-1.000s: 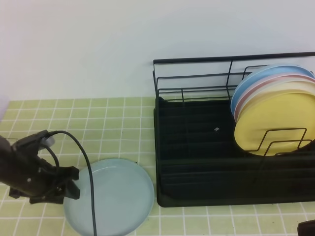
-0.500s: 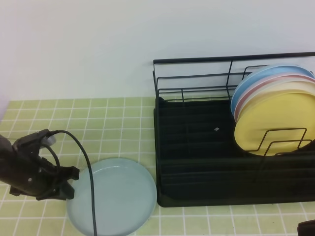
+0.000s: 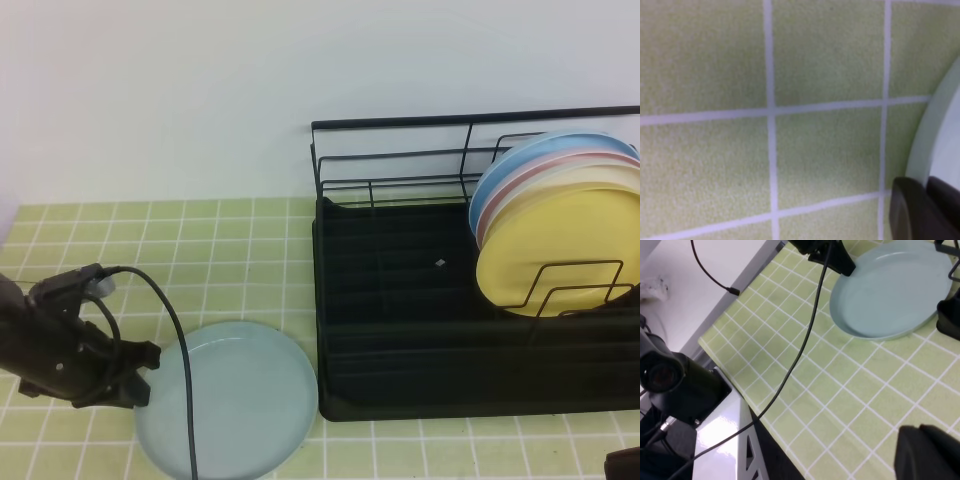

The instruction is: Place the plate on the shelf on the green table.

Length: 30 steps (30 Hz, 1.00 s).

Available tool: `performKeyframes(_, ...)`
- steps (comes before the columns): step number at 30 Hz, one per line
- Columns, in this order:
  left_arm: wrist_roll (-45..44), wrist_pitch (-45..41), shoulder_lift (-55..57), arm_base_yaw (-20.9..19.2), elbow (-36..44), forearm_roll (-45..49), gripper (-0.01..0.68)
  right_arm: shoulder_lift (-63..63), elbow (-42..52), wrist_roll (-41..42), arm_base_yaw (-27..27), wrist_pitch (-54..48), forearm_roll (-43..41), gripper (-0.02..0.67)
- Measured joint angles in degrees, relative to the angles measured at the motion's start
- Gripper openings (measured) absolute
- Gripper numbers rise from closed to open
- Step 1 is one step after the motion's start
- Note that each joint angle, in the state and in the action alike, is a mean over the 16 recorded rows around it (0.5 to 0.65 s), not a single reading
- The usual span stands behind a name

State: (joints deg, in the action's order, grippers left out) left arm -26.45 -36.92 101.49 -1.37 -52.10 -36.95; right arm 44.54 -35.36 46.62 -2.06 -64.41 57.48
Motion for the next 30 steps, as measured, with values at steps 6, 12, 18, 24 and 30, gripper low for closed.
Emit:
performKeyframes(6,-0.97,0.02,-0.07,0.00,-0.01,-0.25,0.000,0.00,0.00,0.04,0.00,-0.02,0.00,-0.002)
performKeyframes(12,-2.47,0.29,-1.03,0.00,-0.02,-1.72,0.000,-0.03,0.00,0.04,-0.01,-0.07,-0.04,-0.002)
performKeyframes(18,-3.74,0.67,-3.73,0.00,-0.02,-3.36,0.000,-0.03,0.00,0.04,-0.01,-0.13,-0.08,-0.002)
performKeyframes(24,-4.41,1.08,-8.67,0.00,-0.03,-4.16,0.000,0.00,0.00,0.04,0.00,-0.16,-0.10,-0.002)
performKeyframes(30,-4.44,1.48,-15.27,0.00,-0.03,-4.81,0.000,0.00,0.00,0.02,0.00,-0.20,-0.10,-0.002)
